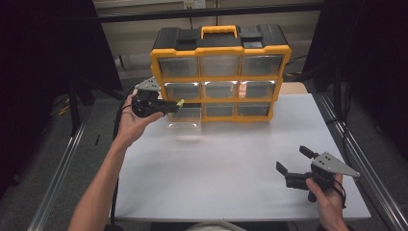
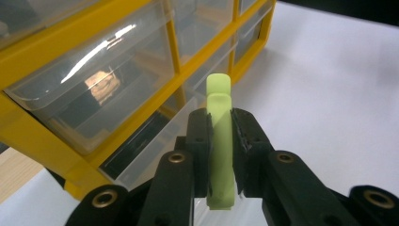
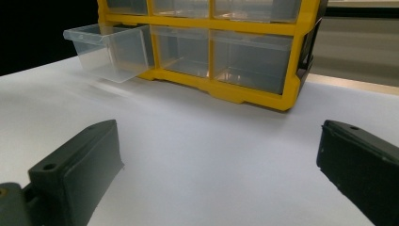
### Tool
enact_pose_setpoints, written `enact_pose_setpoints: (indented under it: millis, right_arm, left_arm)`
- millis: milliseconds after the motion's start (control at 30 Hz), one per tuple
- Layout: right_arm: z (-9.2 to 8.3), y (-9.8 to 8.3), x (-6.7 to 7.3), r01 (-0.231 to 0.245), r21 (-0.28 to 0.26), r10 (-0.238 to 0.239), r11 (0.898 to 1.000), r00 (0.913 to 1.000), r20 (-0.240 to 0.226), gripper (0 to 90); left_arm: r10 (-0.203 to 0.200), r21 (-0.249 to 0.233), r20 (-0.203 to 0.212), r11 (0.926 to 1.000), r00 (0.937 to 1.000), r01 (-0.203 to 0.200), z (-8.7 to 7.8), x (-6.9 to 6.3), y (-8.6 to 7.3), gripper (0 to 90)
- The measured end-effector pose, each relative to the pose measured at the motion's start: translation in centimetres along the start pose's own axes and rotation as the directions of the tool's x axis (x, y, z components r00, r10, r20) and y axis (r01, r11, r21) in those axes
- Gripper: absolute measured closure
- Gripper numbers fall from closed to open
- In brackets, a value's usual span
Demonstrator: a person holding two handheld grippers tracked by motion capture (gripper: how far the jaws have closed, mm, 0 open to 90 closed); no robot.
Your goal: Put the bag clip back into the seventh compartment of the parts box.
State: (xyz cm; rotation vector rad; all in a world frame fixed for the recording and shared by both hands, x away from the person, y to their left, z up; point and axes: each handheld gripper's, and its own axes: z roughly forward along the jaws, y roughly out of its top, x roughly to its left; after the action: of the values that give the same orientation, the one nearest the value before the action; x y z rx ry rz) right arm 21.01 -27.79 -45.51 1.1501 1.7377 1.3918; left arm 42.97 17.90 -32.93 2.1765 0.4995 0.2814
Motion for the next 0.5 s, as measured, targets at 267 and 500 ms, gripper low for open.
enact_pose_setpoints:
  millis: [267, 500]
  right_arm:
    - [0.0, 0.0, 0.0, 0.002, -0.001, -0.002, 1.0, 1.0, -0.001, 0.0]
    - [0.0, 0.0, 0.1, 0.007, -0.001, -0.007, 1.0, 1.0, -0.005, 0.0]
  left_arm:
    - [-0.008, 0.034, 0.004, 0.9994, 1.0, 0.008, 1.1, 0.5, 0.3, 78.5]
    - [0.018, 0.082, 0.005, 0.9965, 0.9998, -0.018, 1.8, 0.5, 0.6, 78.5]
